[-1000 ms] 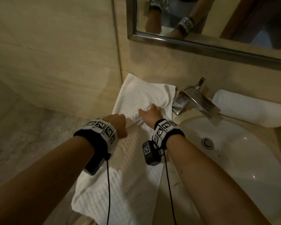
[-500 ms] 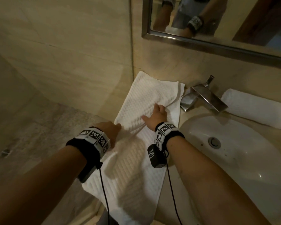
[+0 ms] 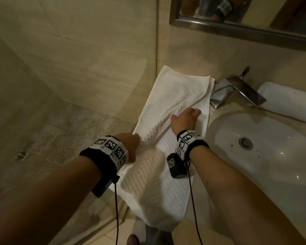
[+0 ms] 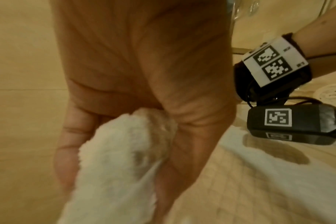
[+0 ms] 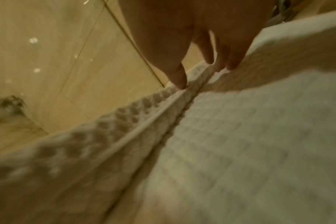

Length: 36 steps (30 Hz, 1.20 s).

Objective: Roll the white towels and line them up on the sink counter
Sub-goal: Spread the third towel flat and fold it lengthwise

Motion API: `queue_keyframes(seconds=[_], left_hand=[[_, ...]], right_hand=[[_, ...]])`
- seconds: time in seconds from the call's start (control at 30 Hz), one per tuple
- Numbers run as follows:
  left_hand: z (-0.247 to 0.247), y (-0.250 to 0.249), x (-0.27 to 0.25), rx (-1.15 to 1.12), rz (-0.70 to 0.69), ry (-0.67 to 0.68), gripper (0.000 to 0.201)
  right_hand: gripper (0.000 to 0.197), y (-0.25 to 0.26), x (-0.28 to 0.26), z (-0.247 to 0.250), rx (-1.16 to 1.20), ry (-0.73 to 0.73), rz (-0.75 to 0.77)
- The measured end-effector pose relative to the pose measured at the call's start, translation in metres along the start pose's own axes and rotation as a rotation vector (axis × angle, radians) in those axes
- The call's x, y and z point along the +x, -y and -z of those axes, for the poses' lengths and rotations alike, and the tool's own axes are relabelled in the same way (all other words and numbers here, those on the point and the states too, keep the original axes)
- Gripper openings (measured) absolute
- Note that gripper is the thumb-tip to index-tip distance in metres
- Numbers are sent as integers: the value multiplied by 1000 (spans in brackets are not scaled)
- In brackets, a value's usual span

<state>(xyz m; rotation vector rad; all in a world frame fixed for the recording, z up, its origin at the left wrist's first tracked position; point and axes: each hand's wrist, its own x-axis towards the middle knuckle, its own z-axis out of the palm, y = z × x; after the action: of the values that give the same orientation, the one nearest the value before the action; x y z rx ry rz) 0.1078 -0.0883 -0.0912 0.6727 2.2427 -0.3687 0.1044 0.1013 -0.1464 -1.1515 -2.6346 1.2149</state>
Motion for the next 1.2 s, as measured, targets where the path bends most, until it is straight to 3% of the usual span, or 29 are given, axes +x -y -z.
queue_keyframes(seconds=[0.07,0.13,0.2,0.27,0.4,0.53,0.77,0.9,1.0,1.1,1.2], left_hand=[[-9,-3,-2,-9,-15,-76,83],[-17,-8,-6,-23,-23,-165,80],[-21,-13,-12,-35,-21,-213,75],[-26,-13,-19,-42,-18,-233,75],[-39,-3,-35,90,20,-283,72],[-56,4,-44,202,47,-328,71],[-63,10,-54,-126,-11,-286,79],[-59,-7,-67,-109,-112,-286,67],[-53,-21,-74,-161,-198,-154,60],[-54,-34,-72,-477,-212,109,47],[-68,-46,-63,-639,-162,404,33]], right_hand=[[59,7,-20,-2,160,-12,-156],[58,11,-41,-7,293,165,-306],[43,10,-60,-13,486,357,-420],[33,6,-72,-18,718,434,-481],[34,-5,-76,-17,912,297,-495],[47,-12,-69,-14,867,166,-487],[44,-22,-72,-4,684,-64,-388],[39,-22,-76,13,617,-195,-177],[37,-10,-82,26,689,-262,30],[30,-10,-92,32,740,-308,132],[32,-42,-97,29,554,-309,-57]])
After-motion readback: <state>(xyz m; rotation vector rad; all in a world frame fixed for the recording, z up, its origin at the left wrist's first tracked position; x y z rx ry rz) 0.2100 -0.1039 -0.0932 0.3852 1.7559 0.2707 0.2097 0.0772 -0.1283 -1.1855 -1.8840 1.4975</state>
